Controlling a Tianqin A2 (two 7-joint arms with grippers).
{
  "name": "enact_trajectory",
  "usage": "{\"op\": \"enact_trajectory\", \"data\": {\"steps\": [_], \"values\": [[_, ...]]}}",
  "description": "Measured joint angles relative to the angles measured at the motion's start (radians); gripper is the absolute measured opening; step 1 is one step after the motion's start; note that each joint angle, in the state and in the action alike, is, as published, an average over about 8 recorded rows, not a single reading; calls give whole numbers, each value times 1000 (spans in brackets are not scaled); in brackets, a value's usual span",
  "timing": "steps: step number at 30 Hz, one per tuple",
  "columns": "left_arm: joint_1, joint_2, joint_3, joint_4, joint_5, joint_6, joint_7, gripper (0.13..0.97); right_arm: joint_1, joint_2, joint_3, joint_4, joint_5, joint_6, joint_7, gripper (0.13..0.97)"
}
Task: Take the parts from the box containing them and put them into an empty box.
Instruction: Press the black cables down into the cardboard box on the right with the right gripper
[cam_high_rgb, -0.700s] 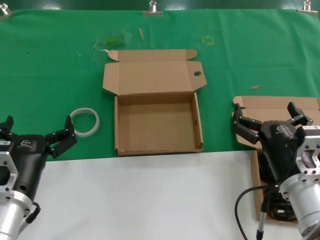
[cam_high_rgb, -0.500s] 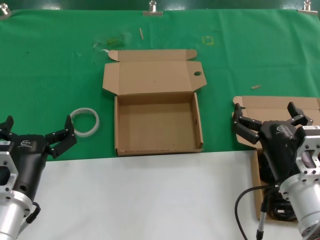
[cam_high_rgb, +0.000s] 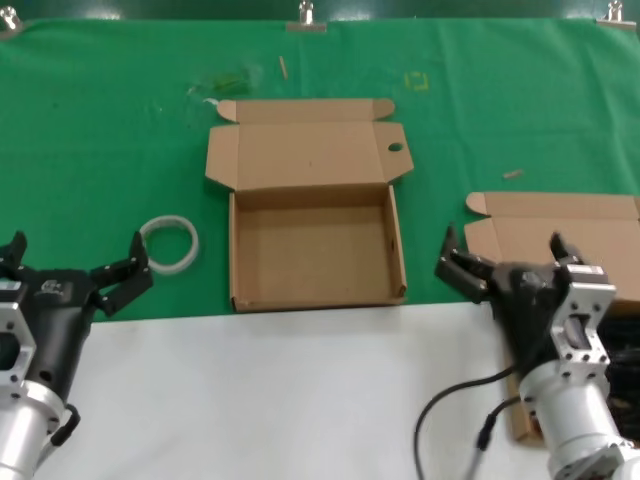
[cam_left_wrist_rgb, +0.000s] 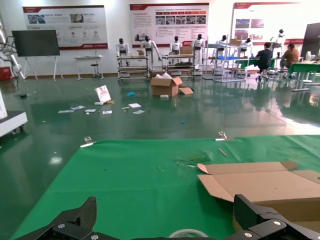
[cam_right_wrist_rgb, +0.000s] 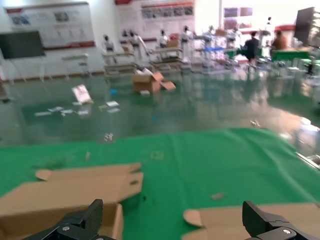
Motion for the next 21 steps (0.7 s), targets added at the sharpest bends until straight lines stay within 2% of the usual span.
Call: {"op": "enact_trajectory", "data": {"steps": [7, 15, 21], "values": [[0, 0, 0, 0, 0, 0, 0, 966, -56, -4, -28, 84, 180, 213, -279, 966], [0, 0, 0, 0, 0, 0, 0, 966, -117, -5, 32, 173, 268, 446, -650, 966], [0, 0, 0, 0, 0, 0, 0, 966, -89, -6, 40, 182, 342, 604, -928, 966]]}}
